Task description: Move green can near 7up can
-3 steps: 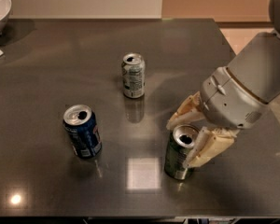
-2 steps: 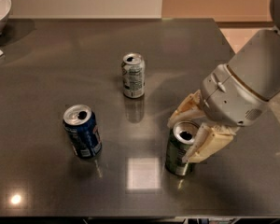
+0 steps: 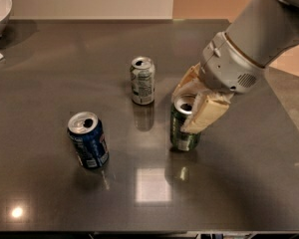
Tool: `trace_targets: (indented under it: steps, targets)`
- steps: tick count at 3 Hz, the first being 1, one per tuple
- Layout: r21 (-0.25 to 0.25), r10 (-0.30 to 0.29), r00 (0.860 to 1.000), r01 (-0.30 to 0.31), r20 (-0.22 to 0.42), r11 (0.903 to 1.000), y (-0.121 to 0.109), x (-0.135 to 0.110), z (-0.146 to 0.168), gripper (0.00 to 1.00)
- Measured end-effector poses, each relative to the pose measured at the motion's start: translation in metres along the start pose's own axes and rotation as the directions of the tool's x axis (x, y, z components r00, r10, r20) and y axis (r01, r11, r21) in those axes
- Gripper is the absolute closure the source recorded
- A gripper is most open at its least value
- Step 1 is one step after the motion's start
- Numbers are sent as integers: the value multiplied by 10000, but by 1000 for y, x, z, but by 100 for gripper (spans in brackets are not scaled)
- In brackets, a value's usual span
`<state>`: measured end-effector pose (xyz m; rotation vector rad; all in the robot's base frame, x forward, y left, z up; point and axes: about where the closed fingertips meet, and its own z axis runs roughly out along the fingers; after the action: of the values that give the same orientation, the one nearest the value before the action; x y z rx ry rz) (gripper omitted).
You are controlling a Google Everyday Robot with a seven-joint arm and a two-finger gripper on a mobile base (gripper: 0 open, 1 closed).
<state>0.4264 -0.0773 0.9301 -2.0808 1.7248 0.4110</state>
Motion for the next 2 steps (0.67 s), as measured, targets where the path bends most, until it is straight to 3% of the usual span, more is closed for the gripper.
trace_targets:
  steps: [2]
  targets:
    - [733, 819, 9948, -863, 604, 9936, -84, -9, 1, 100]
